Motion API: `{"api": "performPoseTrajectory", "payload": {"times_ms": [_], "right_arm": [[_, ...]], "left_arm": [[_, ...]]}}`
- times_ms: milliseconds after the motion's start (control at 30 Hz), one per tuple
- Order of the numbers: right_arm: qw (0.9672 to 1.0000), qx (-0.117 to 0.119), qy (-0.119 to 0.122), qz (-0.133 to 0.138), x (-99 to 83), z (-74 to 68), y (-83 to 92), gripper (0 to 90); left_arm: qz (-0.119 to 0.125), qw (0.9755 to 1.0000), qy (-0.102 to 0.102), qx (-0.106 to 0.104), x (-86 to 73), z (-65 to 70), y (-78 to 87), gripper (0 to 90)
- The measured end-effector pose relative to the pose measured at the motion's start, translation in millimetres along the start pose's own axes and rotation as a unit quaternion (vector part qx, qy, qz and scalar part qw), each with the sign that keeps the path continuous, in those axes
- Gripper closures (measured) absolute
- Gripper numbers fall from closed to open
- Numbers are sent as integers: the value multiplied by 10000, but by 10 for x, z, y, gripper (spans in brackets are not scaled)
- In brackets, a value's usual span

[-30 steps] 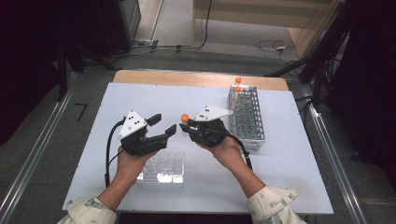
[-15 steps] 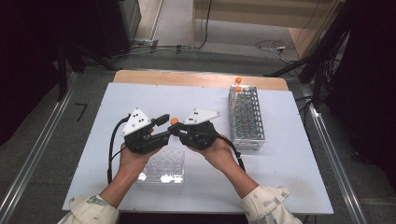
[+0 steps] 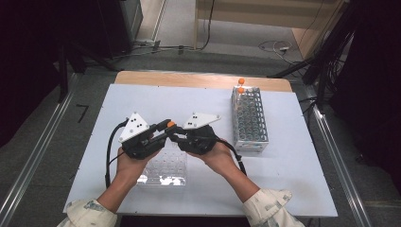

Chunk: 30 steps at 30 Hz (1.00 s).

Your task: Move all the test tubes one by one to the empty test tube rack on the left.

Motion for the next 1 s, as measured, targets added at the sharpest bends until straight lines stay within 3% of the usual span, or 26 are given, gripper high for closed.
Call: {"api": "performPoseTrajectory", "payload": {"times_ms": [133,300,533,767,1000], "right_arm": [[10000,63,25,35,9,-21,30,490],[9999,10,-27,151,11,23,114,408],[9996,-184,-145,130,-61,170,212,397],[9995,-258,-145,115,-79,223,245,398],[9995,-262,-124,114,-87,231,250,403]], "left_arm": [[27,10000,9,85,8,-44,118,703],[60,9998,75,178,3,-91,300,703],[-14,9996,97,267,-57,-128,485,703],[-139,9993,76,339,-184,-150,510,703],[-237,9990,-86,370,-300,-102,514,702]]}}
Point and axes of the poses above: each handheld gripper's, and its own axes: y roughly backward along the jaws, x roughly out of its top, z roughly to its right, the point moved 10 cm from there along -y, roughly forward along the jaws, and after that the axes turned 11 degrees about z, right-handed, at the moved point
